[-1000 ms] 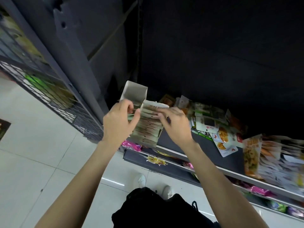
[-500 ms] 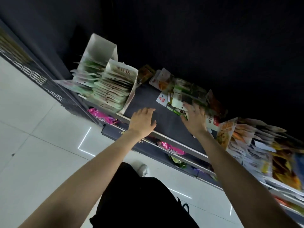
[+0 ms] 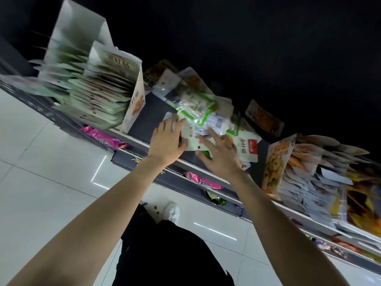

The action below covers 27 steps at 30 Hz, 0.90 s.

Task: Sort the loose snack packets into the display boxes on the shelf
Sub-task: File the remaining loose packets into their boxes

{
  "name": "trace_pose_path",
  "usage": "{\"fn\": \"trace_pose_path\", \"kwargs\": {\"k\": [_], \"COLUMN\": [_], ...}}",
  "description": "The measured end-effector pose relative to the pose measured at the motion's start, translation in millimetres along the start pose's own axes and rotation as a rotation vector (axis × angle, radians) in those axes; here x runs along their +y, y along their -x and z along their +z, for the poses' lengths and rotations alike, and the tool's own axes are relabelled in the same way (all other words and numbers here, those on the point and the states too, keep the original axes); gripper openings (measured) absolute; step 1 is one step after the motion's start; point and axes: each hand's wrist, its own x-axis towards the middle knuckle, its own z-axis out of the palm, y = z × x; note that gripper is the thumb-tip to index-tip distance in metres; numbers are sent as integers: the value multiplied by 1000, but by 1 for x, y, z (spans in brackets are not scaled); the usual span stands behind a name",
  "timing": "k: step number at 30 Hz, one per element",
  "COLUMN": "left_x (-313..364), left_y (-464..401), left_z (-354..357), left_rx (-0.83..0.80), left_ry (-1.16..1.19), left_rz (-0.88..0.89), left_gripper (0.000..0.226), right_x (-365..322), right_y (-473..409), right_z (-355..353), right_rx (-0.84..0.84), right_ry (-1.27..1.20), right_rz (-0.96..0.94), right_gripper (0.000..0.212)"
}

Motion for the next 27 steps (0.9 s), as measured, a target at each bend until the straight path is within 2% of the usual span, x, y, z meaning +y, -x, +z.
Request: {"fn": "trace_pose_path", "kwargs": {"k": [2,4,6,7,9,11,14,18,20,24,27], "left_x": [0,-1,-1,0,2,3,2,-1,-1,3,14], "left_y": [4,7,6,5,3,2,2,3,4,5,1], "left_z": [3,3,1,0,-2,-2,1,1,-2,-10,-14], "left_rx": [-55,-65,-59,-64,-74,-66,-56,-68,-51,69,16], "left_ry": [-57,-104,-114,-115,-128,-142,-142,-94,-82,-23,-24], "left_rz": [-36,-64,-68,-68,-74,-78,-36,-3,-2,25,153], "left_gripper": [63,66,64,63,62,62,64,68,67,68,70], "right_x": [-4,0,16,26,44,57,65,54,39,26,38], "right_y": [10,17,11,4,-16,-36,-51,-36,-17,17,16], "right_z": [0,-3,-8,-11,-16,-13,-6,-3,-5,-5,-1], "right_rx": [65,337,579,616,529,302,133,194,238,265,470], "right_ry": [-113,-235,-218,-158,-49,-22,-106,-106,-210,-308,-277], "right_rz": [-124,-225,-163,-87,116,300,386,262,178,35,18], "right_gripper": [47,39,35,35,41,57,63,75,76,51,34]}}
